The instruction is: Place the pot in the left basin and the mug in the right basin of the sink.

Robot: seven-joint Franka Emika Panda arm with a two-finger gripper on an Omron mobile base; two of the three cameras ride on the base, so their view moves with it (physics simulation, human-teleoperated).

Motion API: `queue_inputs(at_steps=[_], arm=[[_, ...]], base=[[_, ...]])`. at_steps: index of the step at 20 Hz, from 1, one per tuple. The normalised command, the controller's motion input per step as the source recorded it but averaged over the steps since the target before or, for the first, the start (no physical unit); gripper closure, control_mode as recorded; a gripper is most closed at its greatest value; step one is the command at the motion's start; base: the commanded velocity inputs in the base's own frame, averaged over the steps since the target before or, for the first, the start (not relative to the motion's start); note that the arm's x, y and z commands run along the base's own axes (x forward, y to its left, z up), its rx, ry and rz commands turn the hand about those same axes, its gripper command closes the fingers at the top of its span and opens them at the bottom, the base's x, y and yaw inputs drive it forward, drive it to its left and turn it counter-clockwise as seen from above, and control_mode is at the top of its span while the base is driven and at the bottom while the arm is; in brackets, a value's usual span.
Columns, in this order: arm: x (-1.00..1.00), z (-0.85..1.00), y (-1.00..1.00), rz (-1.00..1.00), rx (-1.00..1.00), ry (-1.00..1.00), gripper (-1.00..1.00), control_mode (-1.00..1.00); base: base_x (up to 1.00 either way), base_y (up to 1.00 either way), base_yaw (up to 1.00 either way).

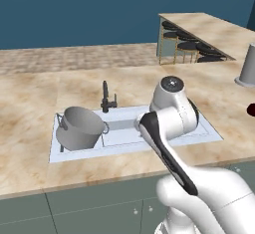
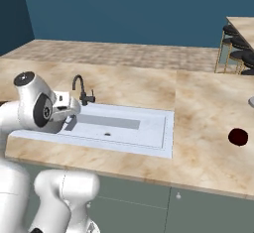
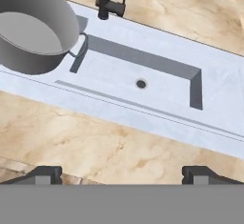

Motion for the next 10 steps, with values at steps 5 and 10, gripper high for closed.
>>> queue_inputs(at_steps=[5, 10], arm=[[0.0, -0.1, -0.65, 0.0, 0.02, 0.0, -1.0, -1.0], [0.0, 0.0, -0.64, 0.0, 0.05, 0.0, -1.0, -1.0]], base=[[0.0, 0.0, 0.0], [0.0, 0.0, 0.0]])
